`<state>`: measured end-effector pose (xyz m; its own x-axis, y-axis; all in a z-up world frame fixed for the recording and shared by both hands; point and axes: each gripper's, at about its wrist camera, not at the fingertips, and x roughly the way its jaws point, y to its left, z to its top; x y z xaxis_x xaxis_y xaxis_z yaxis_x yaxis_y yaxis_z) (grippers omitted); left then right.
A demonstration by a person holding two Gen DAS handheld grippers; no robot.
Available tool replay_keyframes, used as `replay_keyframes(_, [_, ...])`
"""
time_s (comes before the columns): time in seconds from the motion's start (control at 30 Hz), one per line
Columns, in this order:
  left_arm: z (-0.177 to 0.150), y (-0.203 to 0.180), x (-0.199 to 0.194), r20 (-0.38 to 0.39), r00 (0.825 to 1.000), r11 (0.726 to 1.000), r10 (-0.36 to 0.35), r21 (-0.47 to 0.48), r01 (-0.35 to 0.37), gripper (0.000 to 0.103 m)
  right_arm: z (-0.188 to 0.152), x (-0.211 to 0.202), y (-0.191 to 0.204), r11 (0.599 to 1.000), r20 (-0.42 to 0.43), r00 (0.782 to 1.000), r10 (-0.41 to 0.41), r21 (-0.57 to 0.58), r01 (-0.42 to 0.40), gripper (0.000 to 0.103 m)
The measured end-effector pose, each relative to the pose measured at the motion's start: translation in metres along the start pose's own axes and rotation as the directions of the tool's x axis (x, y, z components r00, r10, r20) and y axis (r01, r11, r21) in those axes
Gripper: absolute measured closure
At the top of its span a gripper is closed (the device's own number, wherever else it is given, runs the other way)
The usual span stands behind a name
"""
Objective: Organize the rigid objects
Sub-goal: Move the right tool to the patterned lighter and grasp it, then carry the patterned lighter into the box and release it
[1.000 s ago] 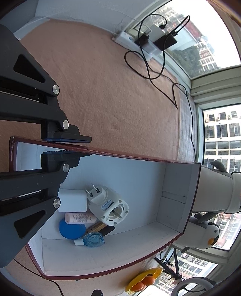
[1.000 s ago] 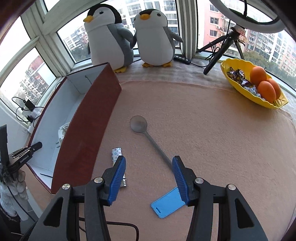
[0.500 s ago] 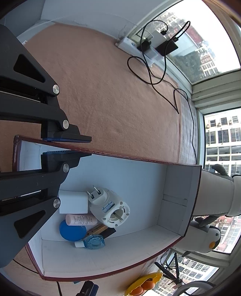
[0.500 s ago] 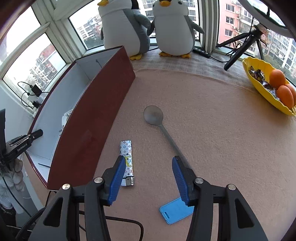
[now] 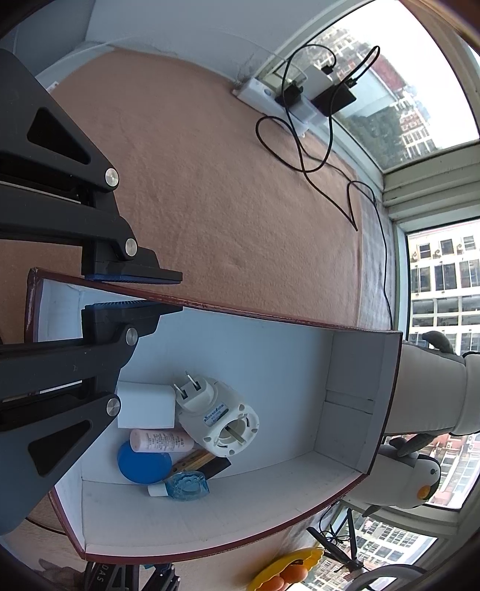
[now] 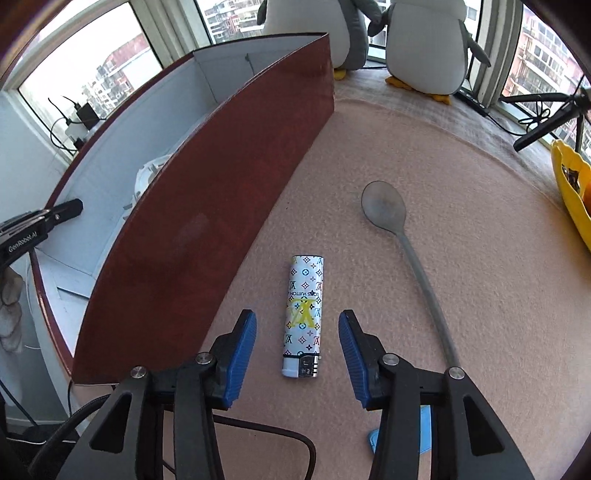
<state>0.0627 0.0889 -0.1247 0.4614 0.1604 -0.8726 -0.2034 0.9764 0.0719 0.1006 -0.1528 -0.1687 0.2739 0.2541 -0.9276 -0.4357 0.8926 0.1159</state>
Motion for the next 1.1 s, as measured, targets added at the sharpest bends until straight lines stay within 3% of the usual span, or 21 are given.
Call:
replay_keyframes(0.1, [0.000, 0.000, 0.000, 0.000, 1.000, 1.000, 0.000, 0.000, 0.000, 0.096, 0.001, 0.008, 0.003, 1.000, -0.022, 1.000, -0.014, -0.012, 0.013, 0.067])
replay_keyframes(0.23, [0.000, 0.000, 0.000, 0.001, 1.000, 1.000, -0.003, 0.000, 0.003, 0.096, 0.002, 0.017, 0.002, 0.999, -0.051, 0.998, -0.042, -0.021, 0.041, 0.082])
replay_keyframes(0.63, [0.001, 0.003, 0.001, 0.013, 1.000, 1.000, -0.026, -0.006, 0.026, 0.096, -0.003, 0.003, -0.011, 0.998, -0.012, 0.999, -0.043, 0.054, 0.044, 0.082])
replay_keyframes(1.1, [0.005, 0.008, 0.002, 0.024, 0.997, 0.997, -0.071, -0.002, 0.071, 0.096, 0.020, -0.070, 0.005, 0.996, 0.163, 0.986, -0.044, 0.085, 0.030, 0.082])
